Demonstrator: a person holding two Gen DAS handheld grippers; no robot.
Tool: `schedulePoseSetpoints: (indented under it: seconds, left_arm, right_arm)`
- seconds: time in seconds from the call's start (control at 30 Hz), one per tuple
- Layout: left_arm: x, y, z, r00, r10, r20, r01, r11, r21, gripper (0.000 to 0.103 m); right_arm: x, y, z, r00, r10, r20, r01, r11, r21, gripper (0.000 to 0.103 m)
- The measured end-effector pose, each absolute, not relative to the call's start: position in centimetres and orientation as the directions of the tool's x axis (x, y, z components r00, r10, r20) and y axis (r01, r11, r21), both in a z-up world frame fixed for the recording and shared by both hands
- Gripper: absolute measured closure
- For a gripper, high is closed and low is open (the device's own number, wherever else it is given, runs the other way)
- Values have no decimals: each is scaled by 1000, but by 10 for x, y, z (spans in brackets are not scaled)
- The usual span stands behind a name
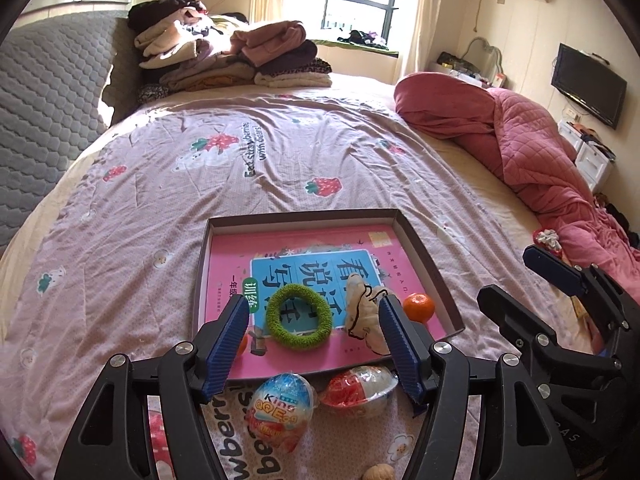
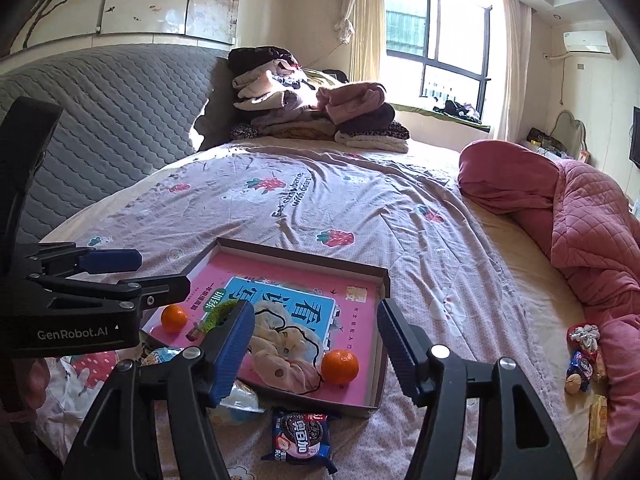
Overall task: Organize objects
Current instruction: 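Withdraw both tools back from the tray toward the snacks on the sheet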
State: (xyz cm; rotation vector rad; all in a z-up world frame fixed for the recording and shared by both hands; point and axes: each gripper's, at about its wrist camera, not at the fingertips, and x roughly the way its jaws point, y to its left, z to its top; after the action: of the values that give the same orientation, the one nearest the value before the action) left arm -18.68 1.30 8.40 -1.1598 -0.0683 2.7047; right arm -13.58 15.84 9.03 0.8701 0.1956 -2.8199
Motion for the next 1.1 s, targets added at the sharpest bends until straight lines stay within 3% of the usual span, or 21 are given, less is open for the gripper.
schedulePoseSetpoints:
  seconds: [0.37,1.1]
  left_arm:
    - [-161,8,104,-698,195,-689,-180,-979,-95,34]
    - [-148,11,86,-713,219,-666,-214,-973,-92,34]
  right_arm:
    - [-109,149,114,-830,-146,-538,233,-968,-96,39]
    - [-109,143,97,-823,-188,-536,270,-960,-77,39]
